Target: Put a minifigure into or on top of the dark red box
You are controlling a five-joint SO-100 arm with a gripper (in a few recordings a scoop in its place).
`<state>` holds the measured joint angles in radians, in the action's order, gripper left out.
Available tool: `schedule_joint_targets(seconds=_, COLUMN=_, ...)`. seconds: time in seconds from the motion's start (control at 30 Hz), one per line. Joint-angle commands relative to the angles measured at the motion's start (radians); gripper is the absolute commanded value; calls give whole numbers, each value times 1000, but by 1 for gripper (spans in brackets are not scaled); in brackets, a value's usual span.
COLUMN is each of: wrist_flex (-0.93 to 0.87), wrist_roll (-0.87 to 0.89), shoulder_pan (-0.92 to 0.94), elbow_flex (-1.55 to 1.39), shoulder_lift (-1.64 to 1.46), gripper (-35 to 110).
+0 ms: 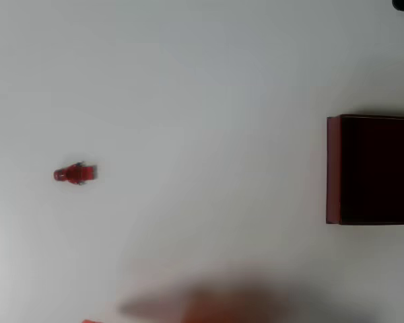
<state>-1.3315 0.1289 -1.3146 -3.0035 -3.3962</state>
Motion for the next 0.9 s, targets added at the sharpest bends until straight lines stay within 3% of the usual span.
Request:
schedule_joint_targets(seconds=0.0, wrist_flex=-28, wrist_roll=14, shoulder_pan=-5, elbow_flex=-3, shoulder_lift=-14, gripper=0)
schedule_joint_targets(seconds=0.77, wrist_flex=-28, wrist_roll=5, shoulder_pan=-9, elbow_flex=-5, shoulder_lift=-14, gripper=0)
schedule_joint_targets(seconds=0.87, wrist_flex=-28, wrist_roll=34, shoulder_pan=18, elbow_flex=-5, shoulder_lift=-14, gripper=6)
